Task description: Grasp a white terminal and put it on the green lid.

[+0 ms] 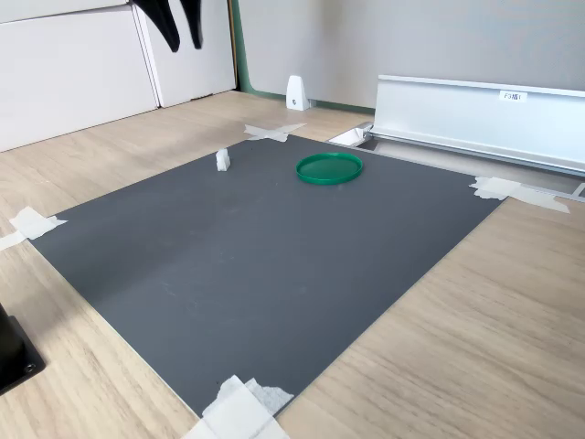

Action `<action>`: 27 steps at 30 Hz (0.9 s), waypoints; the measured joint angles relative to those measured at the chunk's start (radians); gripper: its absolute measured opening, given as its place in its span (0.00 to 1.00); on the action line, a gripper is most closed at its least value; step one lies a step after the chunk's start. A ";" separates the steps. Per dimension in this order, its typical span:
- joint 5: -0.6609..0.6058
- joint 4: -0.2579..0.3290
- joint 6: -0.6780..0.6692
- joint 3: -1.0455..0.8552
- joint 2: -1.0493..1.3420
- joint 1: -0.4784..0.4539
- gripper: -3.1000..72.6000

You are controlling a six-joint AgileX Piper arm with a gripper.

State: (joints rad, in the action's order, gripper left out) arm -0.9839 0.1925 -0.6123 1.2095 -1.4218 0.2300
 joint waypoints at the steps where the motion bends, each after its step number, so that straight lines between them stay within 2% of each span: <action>1: 0.000 -0.005 0.005 0.012 -0.012 0.006 0.70; 3: -0.002 -0.026 0.030 0.042 -0.036 0.032 0.81; 5: -0.010 -0.047 0.069 0.078 -0.059 0.063 0.88; 8: -0.053 -0.053 0.128 0.140 -0.092 0.102 0.94; 13: -0.141 -0.053 0.203 0.245 -0.167 0.144 0.95; 18: -0.184 -0.084 0.261 0.273 -0.239 0.171 0.94; 27: -0.159 -0.141 0.273 0.276 -0.312 0.174 0.91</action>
State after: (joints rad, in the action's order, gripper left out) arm -1.1430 0.0513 -0.3393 1.4857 -1.7339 0.4041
